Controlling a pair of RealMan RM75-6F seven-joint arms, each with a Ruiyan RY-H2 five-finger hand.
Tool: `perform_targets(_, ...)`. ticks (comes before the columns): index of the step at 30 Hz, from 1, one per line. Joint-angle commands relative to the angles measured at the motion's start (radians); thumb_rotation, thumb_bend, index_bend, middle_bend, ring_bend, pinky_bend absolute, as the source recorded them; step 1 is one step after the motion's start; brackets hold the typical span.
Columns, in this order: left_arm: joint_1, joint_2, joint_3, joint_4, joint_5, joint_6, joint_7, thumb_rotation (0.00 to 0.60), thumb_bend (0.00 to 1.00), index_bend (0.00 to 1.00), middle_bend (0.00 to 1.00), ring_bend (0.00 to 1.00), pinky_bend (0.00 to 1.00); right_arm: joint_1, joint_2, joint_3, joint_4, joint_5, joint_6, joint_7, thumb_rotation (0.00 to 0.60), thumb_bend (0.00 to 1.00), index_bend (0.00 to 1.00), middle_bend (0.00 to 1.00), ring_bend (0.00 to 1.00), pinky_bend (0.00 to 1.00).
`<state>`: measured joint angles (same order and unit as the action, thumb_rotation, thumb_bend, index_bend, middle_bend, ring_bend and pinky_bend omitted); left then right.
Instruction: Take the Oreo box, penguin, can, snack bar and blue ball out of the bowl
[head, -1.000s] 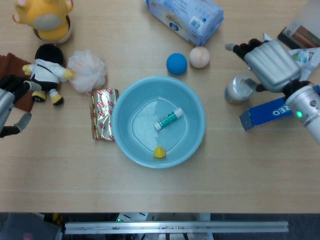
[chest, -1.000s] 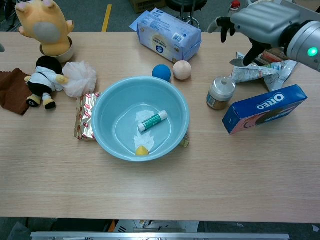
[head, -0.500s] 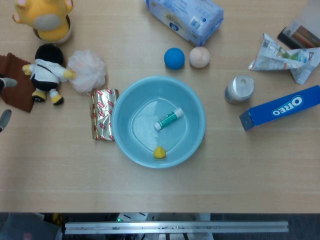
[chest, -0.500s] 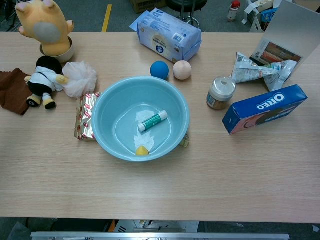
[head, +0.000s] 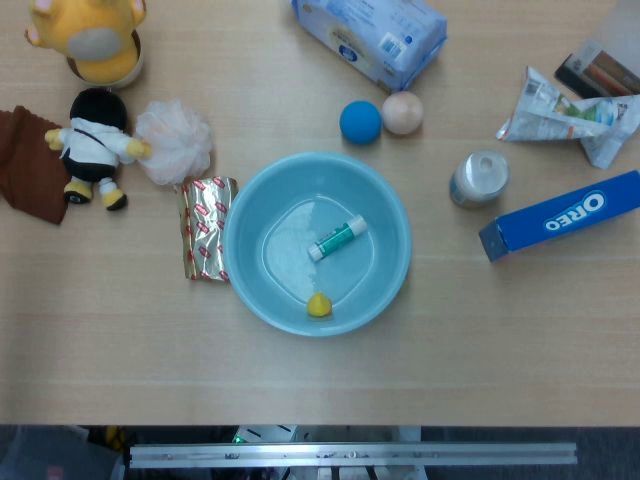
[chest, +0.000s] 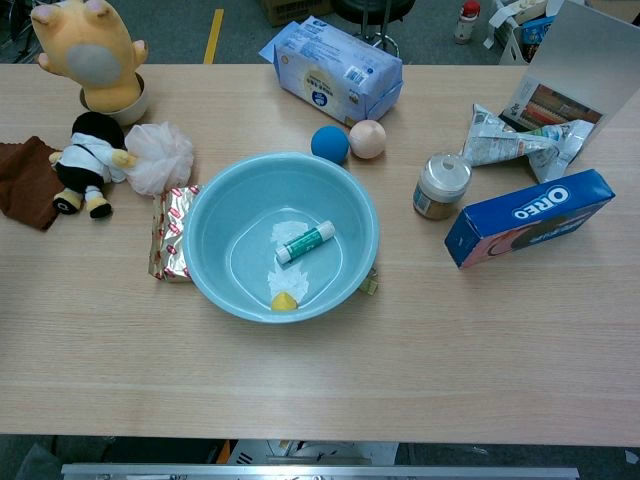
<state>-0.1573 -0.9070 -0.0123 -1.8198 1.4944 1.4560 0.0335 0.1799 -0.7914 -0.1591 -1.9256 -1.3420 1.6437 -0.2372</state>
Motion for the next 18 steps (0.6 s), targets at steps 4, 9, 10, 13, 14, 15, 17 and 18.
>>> perform_targets(4,0.002,-0.022,-0.003,0.027,-0.004,-0.014,-0.053,0.600,0.36,0.27,0.25,0.21,0.31,-0.029,0.002,0.023,-0.001,-0.021,-0.002,0.001,0.600,0.23,0.18,0.35,0.29,0.53)
perform_targets(9,-0.004,-0.033,-0.011,0.042,-0.005,-0.018,0.010,0.600,0.36,0.27,0.25,0.21,0.31,-0.046,-0.003,0.044,0.003,-0.029,-0.018,0.001,0.600,0.23,0.18,0.35,0.29,0.53)
perform_targets(10,-0.003,-0.037,-0.015,0.042,-0.005,-0.011,0.024,0.600,0.36,0.27,0.25,0.21,0.31,-0.050,-0.004,0.049,0.005,-0.028,-0.021,0.002,0.600,0.23,0.18,0.35,0.29,0.53)
perform_targets(13,0.002,-0.041,-0.017,0.036,-0.004,-0.002,0.035,0.600,0.36,0.27,0.25,0.21,0.30,-0.061,-0.002,0.060,0.006,-0.034,-0.026,0.004,0.600,0.23,0.18,0.35,0.29,0.53)
perform_targets(14,0.004,-0.039,-0.017,0.036,-0.004,-0.001,0.036,0.600,0.36,0.27,0.25,0.21,0.30,-0.064,-0.001,0.062,0.006,-0.038,-0.026,0.004,0.600,0.23,0.18,0.35,0.29,0.53)
perform_targets(15,0.005,-0.038,-0.016,0.035,-0.004,-0.001,0.040,0.600,0.36,0.27,0.25,0.21,0.30,-0.068,0.001,0.065,0.006,-0.042,-0.026,0.005,0.600,0.23,0.18,0.35,0.29,0.53)
perform_targets(17,0.008,-0.038,-0.018,0.032,-0.004,0.004,0.046,0.600,0.36,0.27,0.25,0.21,0.30,-0.077,0.004,0.070,0.005,-0.049,-0.024,0.007,0.600,0.23,0.18,0.35,0.29,0.53)
perform_targets(18,0.008,-0.038,-0.019,0.031,-0.004,0.005,0.048,0.600,0.36,0.27,0.25,0.21,0.30,-0.081,0.006,0.073,0.006,-0.051,-0.022,0.009,0.600,0.23,0.18,0.35,0.29,0.53)
